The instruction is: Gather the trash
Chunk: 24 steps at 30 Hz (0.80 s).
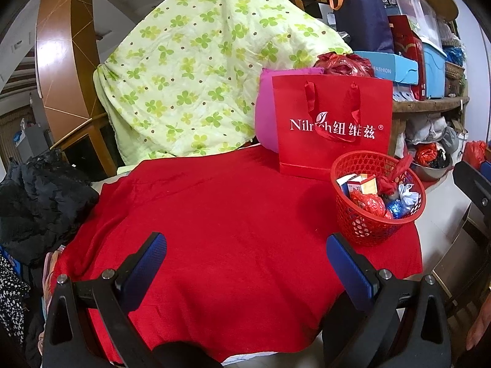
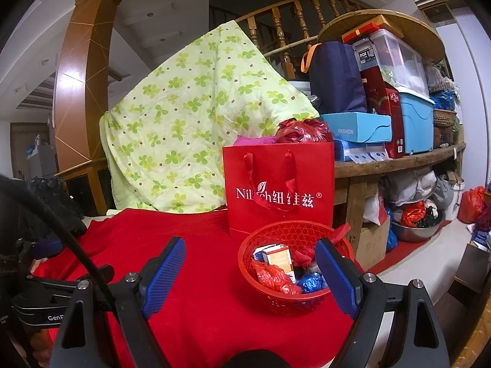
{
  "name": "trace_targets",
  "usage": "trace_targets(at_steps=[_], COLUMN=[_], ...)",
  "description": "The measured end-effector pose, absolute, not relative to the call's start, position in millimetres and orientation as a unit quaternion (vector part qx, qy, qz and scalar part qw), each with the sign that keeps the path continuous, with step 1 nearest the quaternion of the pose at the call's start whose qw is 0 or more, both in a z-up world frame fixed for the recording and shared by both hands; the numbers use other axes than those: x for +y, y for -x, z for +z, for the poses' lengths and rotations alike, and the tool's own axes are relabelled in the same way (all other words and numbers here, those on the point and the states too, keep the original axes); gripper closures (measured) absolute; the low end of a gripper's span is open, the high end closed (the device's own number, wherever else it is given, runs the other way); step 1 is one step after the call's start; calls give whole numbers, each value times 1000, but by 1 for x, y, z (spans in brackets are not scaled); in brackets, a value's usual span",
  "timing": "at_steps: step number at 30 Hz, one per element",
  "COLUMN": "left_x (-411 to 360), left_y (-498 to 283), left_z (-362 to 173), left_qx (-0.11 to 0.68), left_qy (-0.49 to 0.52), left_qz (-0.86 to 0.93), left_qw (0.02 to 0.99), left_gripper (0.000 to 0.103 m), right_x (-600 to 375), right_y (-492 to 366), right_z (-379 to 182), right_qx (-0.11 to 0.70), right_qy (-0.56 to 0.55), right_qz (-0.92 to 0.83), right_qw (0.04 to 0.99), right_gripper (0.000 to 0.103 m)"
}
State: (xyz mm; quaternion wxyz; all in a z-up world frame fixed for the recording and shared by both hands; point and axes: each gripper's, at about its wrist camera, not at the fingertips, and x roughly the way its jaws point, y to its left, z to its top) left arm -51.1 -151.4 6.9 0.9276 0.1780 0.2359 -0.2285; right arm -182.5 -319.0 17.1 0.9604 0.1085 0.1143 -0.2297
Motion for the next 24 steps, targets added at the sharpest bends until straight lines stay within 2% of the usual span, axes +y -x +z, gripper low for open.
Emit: trace_targets(at_steps=[24], left_x=[-124], left_y=[41], left_z=[11], left_qx=[228], left_qy=[-138], left_qz=[-215], left_qw=[939], left_gripper=[0], right_x=[-316], right_y=[173], right_z=[17], right_qx=[126], right_qy=[-91], right_qz=[-239], right_qw=[959], right_gripper=[15])
